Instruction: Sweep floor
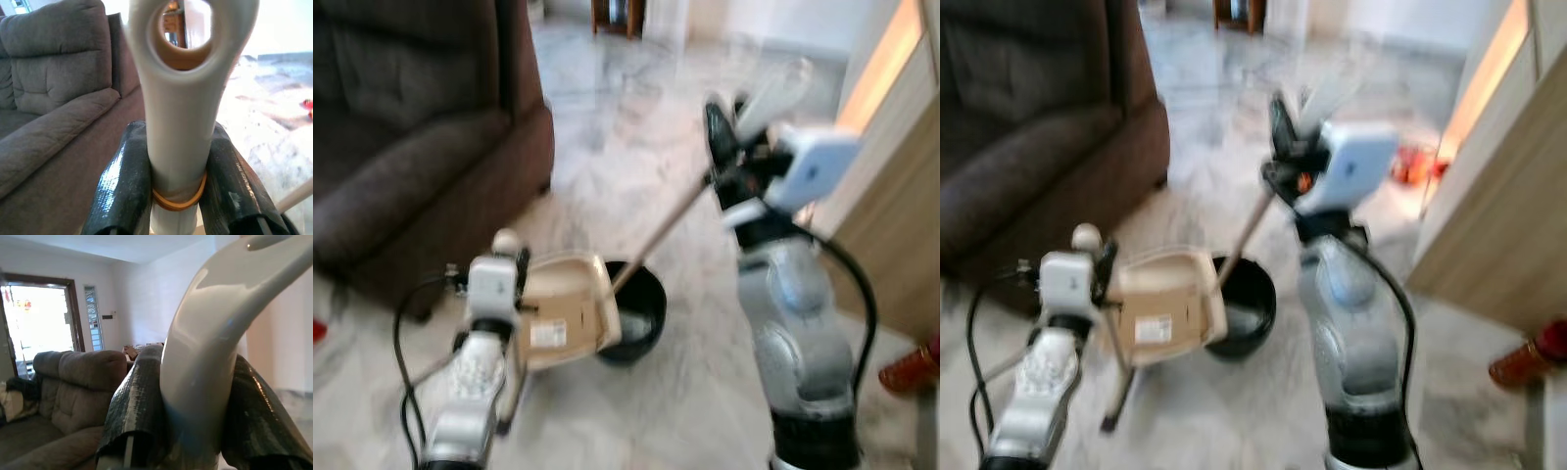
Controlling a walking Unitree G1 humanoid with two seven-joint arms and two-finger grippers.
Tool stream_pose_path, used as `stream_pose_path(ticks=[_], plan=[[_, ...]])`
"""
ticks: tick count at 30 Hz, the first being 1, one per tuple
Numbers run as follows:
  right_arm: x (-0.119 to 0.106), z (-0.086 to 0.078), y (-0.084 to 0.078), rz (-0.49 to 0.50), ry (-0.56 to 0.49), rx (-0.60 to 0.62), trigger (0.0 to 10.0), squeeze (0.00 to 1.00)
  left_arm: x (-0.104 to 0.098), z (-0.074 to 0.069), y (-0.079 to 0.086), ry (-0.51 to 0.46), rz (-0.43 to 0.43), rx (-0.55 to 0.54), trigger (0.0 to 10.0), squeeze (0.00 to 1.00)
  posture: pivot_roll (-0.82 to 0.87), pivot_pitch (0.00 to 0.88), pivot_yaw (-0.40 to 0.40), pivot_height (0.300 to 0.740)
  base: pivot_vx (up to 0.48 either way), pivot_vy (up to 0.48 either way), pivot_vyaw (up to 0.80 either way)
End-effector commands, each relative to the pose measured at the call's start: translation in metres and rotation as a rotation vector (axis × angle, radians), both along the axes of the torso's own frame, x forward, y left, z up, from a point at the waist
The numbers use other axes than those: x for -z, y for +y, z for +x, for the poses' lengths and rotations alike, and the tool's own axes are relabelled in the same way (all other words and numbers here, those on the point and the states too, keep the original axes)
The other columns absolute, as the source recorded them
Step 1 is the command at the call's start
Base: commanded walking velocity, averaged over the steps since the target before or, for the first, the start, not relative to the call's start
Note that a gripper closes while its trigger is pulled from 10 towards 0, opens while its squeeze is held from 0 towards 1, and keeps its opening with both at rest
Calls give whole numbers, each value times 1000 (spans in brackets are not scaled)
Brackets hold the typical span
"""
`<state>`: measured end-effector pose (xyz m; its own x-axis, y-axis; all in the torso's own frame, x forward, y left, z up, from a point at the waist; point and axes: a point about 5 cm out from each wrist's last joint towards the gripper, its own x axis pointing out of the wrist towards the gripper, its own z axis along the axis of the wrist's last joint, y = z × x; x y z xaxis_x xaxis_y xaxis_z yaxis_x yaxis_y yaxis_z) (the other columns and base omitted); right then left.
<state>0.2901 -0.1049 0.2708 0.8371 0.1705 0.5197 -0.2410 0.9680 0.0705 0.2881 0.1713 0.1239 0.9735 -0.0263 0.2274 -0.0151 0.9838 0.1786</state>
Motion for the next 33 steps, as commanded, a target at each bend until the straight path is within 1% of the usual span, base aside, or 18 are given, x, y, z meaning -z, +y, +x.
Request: stream_pose_path(ticks=[1,33], plan=[[-16,-8,6,27,-88,-34,10000,0,-9,0,4,-48,20,-11,10000,0,121,118,-8,740,266,0,0],[-16,-7,7,34,-82,-35,10000,0,-9,-1,3,-50,18,-13,10000,0,122,124,-10,740,266,0,0]])
